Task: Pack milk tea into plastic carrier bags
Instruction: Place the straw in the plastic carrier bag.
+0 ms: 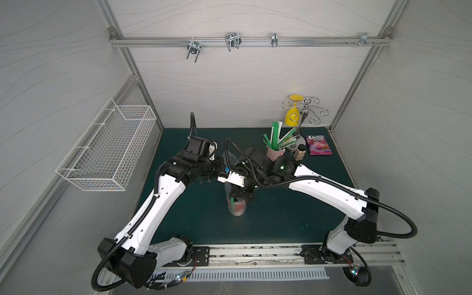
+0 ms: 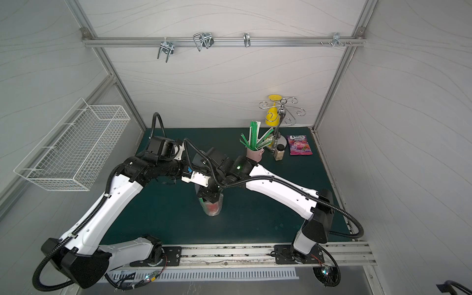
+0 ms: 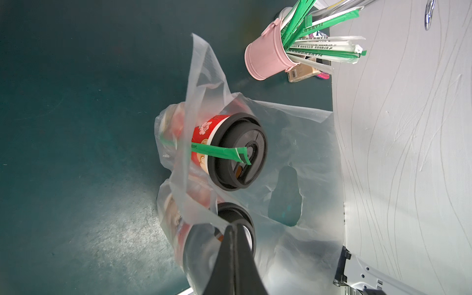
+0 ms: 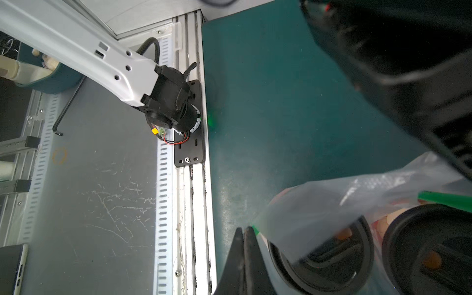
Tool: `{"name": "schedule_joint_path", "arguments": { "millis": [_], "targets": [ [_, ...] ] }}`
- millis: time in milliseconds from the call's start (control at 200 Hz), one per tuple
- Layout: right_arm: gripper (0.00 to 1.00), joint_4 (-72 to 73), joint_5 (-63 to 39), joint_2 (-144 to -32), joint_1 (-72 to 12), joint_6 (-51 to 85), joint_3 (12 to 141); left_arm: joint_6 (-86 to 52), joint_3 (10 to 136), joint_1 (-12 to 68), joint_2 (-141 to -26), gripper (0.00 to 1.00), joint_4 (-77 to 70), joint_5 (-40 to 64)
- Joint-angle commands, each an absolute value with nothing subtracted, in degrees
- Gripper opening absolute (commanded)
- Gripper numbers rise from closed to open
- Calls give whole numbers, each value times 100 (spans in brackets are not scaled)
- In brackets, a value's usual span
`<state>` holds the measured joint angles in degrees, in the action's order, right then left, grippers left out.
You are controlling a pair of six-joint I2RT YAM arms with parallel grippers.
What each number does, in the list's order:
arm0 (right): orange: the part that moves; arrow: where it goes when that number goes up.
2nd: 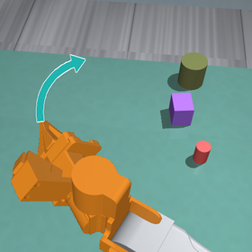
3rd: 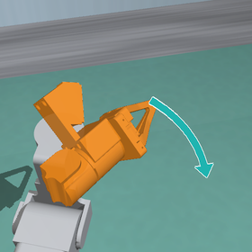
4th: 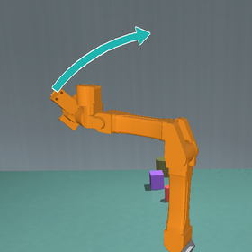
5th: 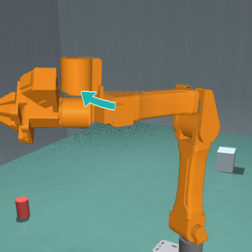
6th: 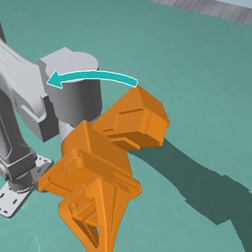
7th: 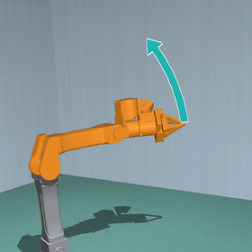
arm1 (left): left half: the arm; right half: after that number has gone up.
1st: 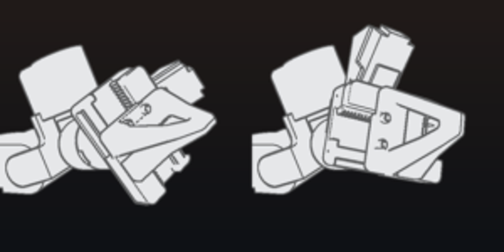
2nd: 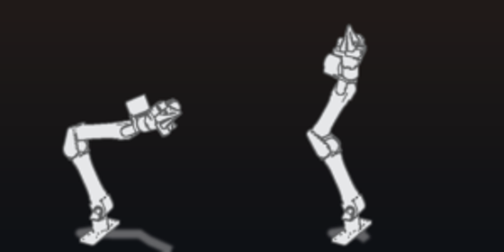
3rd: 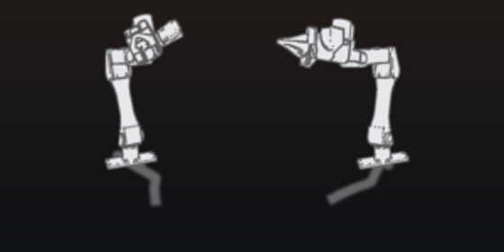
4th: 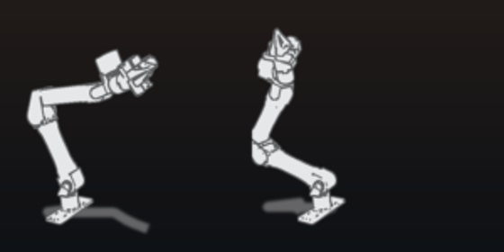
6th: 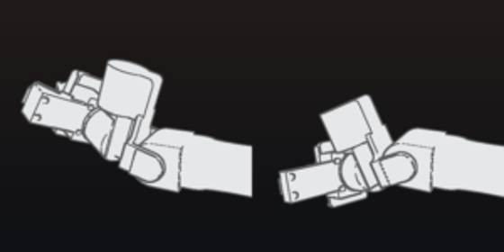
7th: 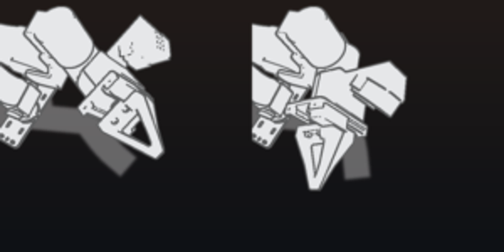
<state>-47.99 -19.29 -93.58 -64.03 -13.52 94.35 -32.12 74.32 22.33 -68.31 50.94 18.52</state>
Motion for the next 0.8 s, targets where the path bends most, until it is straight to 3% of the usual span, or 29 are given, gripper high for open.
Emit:
{"name": "schedule_joint_path", "arguments": {
  "millis": [0,230,270,325,390,460,655,730,795],
  "targets": [
    [0,-4979,-1916,-9460,-6469,-1625,9437,-3209,7479,2232,-6732,0,4983,1898],
    [1,-5023,-1941,-9453,-6476,-1661,9317,-3208,7453,2232,-6724,0,4948,1919],
    [7,-5076,-1935,-9456,-6473,-1648,9414,-3208,7453,2225,-6727,0,4948,1925],
    [22,-5128,-1884,-9420,-6486,-1551,9579,-3199,7453,2218,-6730,0,4955,1933],
    [28,-5078,-1753,-9222,-6486,-1222,9720,-3190,7452,2224,-6725,0,4962,1934],
    [44,-4822,-1756,-8844,-6485,-996,9636,-3175,7453,2211,-6730,0,4973,1950],
    [60,-3664,-654,-7530,-6301,122,8596,-3129,7493,2188,-6749,0,5024,1986],
    [66,-3504,-247,-7218,-5861,648,8165,-3121,7489,2179,-6741,0,5043,1971],
    [70,-3454,-475,-7098,-5264,1127,7848,-3126,7486,2170,-6725,0,5045,1977]
  ]
}}
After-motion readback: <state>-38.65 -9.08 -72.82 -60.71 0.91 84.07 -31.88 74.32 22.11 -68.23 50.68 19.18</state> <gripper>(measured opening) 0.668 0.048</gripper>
